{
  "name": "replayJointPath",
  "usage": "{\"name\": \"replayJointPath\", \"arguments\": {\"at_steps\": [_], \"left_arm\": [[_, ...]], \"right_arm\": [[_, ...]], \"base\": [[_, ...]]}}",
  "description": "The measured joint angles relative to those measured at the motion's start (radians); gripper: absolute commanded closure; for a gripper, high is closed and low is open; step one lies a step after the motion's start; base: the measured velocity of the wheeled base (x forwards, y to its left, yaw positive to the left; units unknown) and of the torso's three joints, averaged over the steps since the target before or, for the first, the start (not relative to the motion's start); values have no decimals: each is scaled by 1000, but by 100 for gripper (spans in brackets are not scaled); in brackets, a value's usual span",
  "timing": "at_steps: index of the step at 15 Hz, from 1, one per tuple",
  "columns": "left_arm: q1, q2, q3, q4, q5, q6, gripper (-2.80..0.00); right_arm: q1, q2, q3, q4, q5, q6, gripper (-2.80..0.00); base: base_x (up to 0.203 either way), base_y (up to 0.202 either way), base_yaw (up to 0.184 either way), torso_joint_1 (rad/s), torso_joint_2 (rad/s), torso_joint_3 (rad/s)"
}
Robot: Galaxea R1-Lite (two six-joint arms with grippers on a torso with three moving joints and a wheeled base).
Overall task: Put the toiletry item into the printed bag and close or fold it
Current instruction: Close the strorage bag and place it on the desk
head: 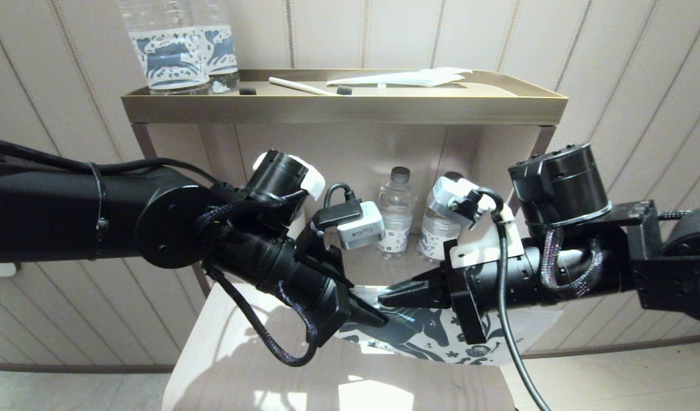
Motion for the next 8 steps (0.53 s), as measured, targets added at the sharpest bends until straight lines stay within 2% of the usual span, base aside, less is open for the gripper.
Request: {"name": "replayJointPath", "arguments": {"at_steps": [4, 5, 8], "left_arm": [[0, 4, -1, -1, -1, -4, 0], [0, 5, -4, -1, 0, -6, -280], [1, 7, -8, -5, 0, -14, -280]], "right_arm": [[0, 2, -2, -1, -1, 0, 0], [0, 2, -3, -1, -1, 0, 0], [0, 1, -5, 4, -4, 2, 0]], "base": [[0, 0, 0, 0, 0, 0], [0, 0, 0, 0, 0, 0], [0, 0, 0, 0, 0, 0]]}}
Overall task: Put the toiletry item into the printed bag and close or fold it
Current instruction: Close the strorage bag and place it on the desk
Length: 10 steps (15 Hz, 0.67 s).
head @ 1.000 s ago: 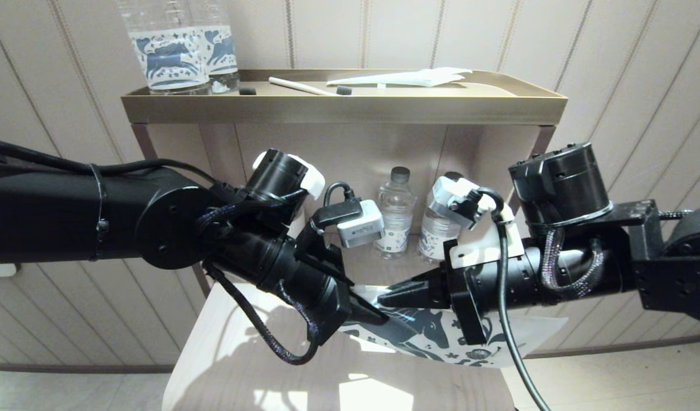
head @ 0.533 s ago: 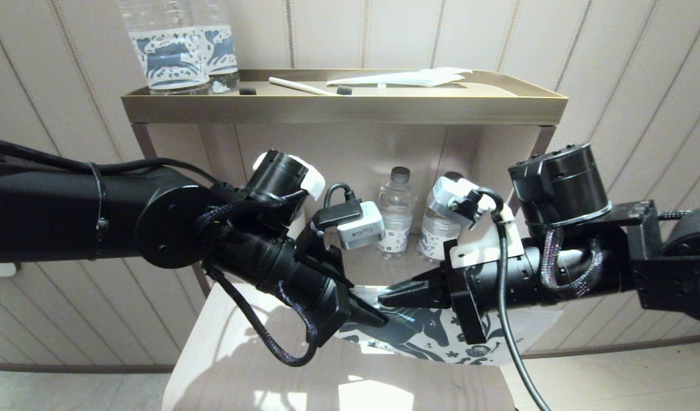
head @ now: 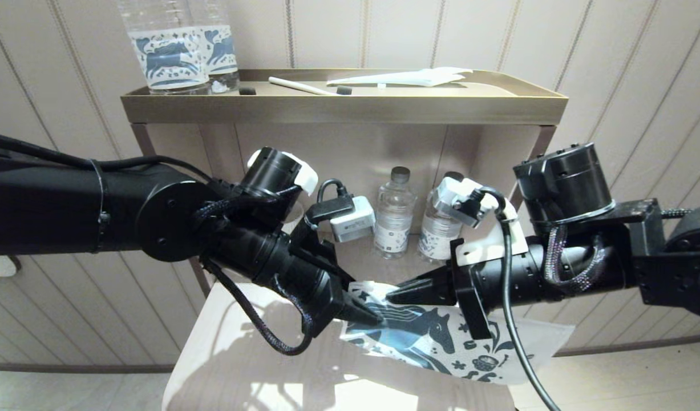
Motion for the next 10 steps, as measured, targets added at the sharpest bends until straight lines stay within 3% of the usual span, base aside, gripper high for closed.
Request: {"name": "replayJointPath", "arguments": {"at_steps": [6, 10], "left_arm": [[-2, -10, 26, -28, -7, -89, -280], [-7, -14, 84, -179, -2, -208, -280]], "right_arm": [[-11, -9, -10, -7, 9, 8, 0], [-13, -12, -13, -8, 13, 21, 0]], "base": [[0, 0, 0, 0, 0, 0], [0, 0, 0, 0, 0, 0]]}}
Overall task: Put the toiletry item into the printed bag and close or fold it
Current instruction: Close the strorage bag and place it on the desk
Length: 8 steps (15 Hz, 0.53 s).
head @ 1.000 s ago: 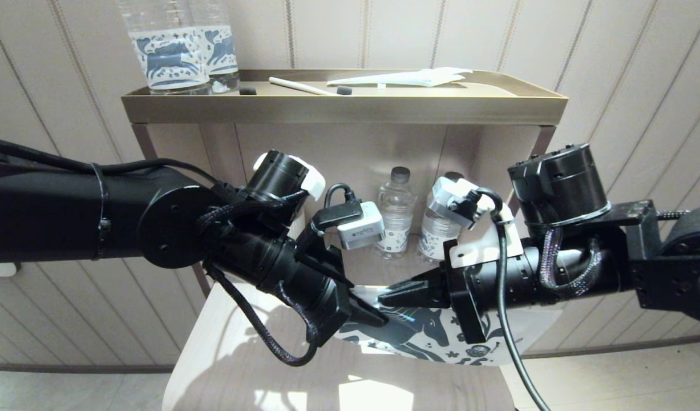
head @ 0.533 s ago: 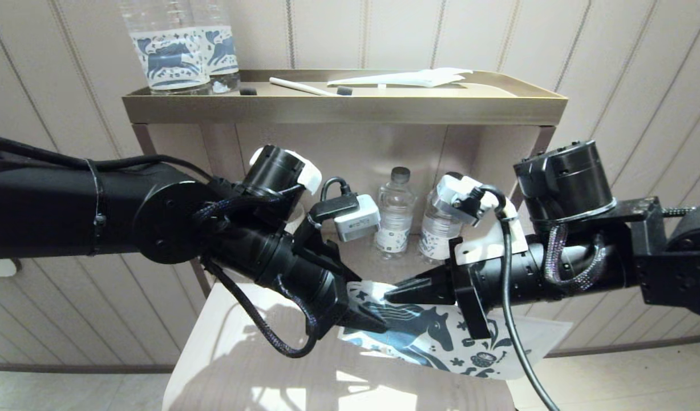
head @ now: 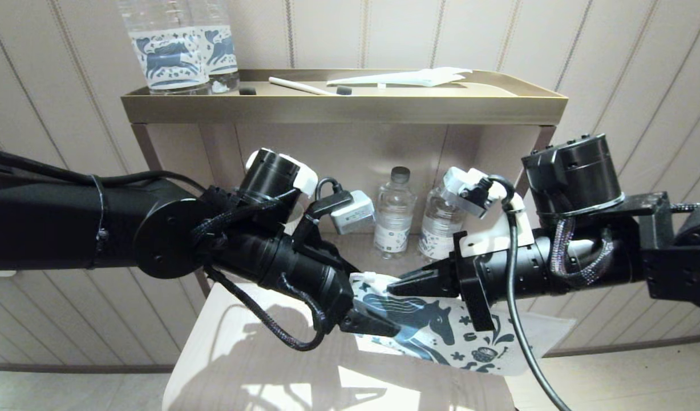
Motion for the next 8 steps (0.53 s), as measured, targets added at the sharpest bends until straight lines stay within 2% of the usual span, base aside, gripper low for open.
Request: {"name": "replayJointPath", "arguments": {"at_steps": [4, 5, 8], "left_arm": [[-29, -10, 96, -242, 44, -141, -280], [-31, -12, 115, -275, 48, -149, -280], [-33, -30, 163, -282, 47, -147, -280]], "right_arm": [[0, -4, -6, -2, 0, 4, 0], [-3, -5, -6, -1, 0, 4, 0], [-18, -7, -6, -1, 0, 4, 0]], "base": [[0, 0, 0, 0, 0, 0], [0, 0, 0, 0, 0, 0], [0, 0, 0, 0, 0, 0]]}}
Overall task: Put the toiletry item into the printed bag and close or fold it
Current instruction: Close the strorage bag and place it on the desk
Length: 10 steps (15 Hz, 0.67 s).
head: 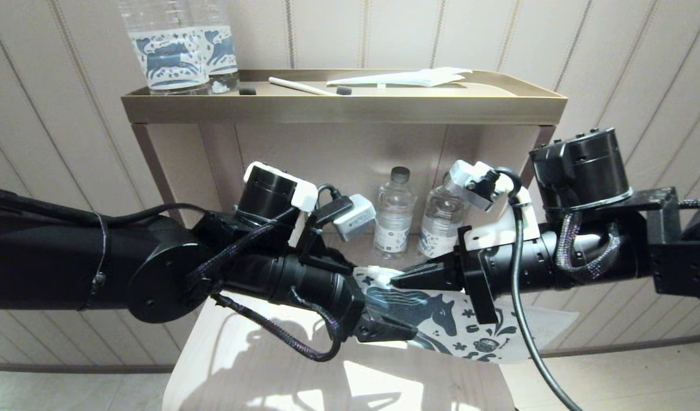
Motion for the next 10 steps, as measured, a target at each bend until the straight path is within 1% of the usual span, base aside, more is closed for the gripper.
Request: {"name": "replayJointPath", "arguments": {"at_steps": [3, 6, 10], "left_arm": [[2, -31, 47, -34, -1, 0, -280], [2, -54, 82, -102, 4, -7, -280], [1, -66, 101, -131, 7, -8, -280]], "right_arm": [[-1, 0, -5, 1, 5, 8, 0], [-2, 0, -11, 1, 19, 35, 0], [-2, 0, -19, 2, 36, 49, 0]], "base": [[0, 0, 0, 0, 0, 0], [0, 0, 0, 0, 0, 0], [0, 0, 0, 0, 0, 0]]}}
